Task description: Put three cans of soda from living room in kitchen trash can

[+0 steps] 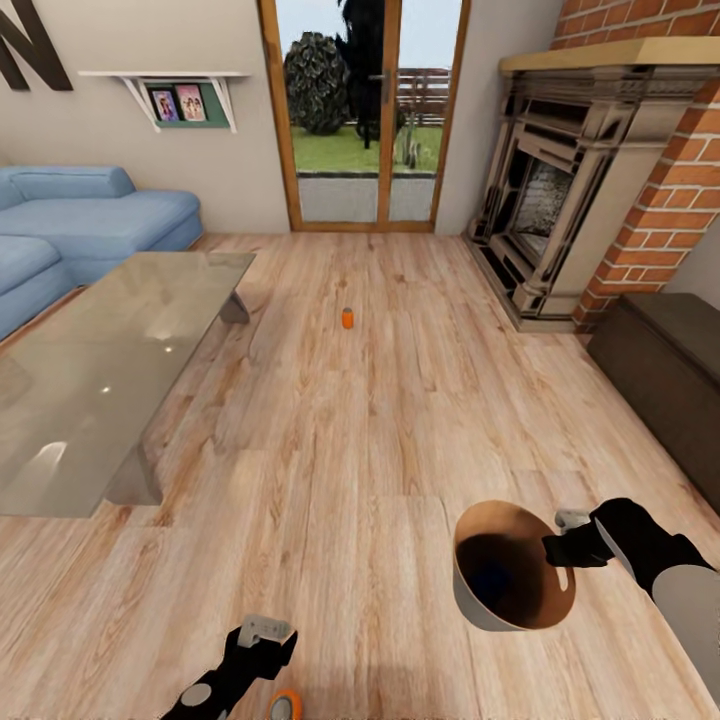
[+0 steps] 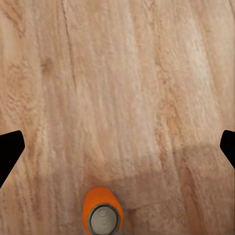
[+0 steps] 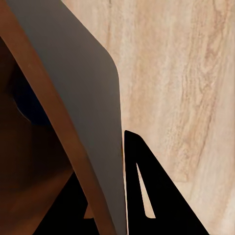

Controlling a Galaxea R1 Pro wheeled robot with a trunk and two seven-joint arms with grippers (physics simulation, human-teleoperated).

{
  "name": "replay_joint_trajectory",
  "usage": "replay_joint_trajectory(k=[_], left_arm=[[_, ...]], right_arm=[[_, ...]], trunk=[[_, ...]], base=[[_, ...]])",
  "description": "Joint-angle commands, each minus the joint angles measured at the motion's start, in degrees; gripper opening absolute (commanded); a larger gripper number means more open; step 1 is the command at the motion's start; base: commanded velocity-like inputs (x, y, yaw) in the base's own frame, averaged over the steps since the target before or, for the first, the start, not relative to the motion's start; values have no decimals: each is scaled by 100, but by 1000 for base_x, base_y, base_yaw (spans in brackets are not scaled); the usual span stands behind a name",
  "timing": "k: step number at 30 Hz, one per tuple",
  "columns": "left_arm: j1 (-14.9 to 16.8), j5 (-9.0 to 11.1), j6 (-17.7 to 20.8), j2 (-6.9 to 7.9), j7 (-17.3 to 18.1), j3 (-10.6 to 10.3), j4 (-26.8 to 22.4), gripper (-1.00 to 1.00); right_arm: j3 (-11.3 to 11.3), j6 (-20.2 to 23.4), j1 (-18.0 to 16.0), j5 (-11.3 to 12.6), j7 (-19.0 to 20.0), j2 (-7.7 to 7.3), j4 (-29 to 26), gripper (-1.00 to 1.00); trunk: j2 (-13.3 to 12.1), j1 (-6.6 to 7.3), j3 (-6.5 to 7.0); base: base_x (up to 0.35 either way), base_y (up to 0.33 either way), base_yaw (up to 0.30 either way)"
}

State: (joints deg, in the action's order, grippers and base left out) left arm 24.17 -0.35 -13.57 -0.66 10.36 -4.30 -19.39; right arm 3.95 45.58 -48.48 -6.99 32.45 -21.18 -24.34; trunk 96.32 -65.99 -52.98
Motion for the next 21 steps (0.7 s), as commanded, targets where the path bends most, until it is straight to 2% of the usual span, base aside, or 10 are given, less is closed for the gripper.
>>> replay_joint_trajectory(k=[1,10,12,17,18,21], left_arm=[[0,0,-12,-8,-6,0,8,100],[0,0,-31,-21,-9,-2,22,100],[0,-1,-31,-21,-8,-3,22,100],[0,-1,-32,-18,-8,-8,23,100],[0,-2,-32,-20,-8,-8,23,100],[0,-6,-32,-18,-8,-9,24,100]], right_arm=[[-18,34,-4,93,38,3,0,-100],[-45,46,-5,86,34,12,-10,-100],[-44,158,-21,86,34,12,-82,-100],[-44,913,-47,83,30,4,-571,-100],[-44,1148,-47,72,28,6,-815,-100],[-44,1399,-49,56,27,3,-1113,-100]], trunk=[[42,-22,-27],[403,-220,-267],[483,-264,-321],[684,-373,-455],[724,-395,-482],[844,-461,-563]], base=[[0,0,0],[0,0,0],[0,0,0],[0,0,0],[0,0,0],[0,0,0]])
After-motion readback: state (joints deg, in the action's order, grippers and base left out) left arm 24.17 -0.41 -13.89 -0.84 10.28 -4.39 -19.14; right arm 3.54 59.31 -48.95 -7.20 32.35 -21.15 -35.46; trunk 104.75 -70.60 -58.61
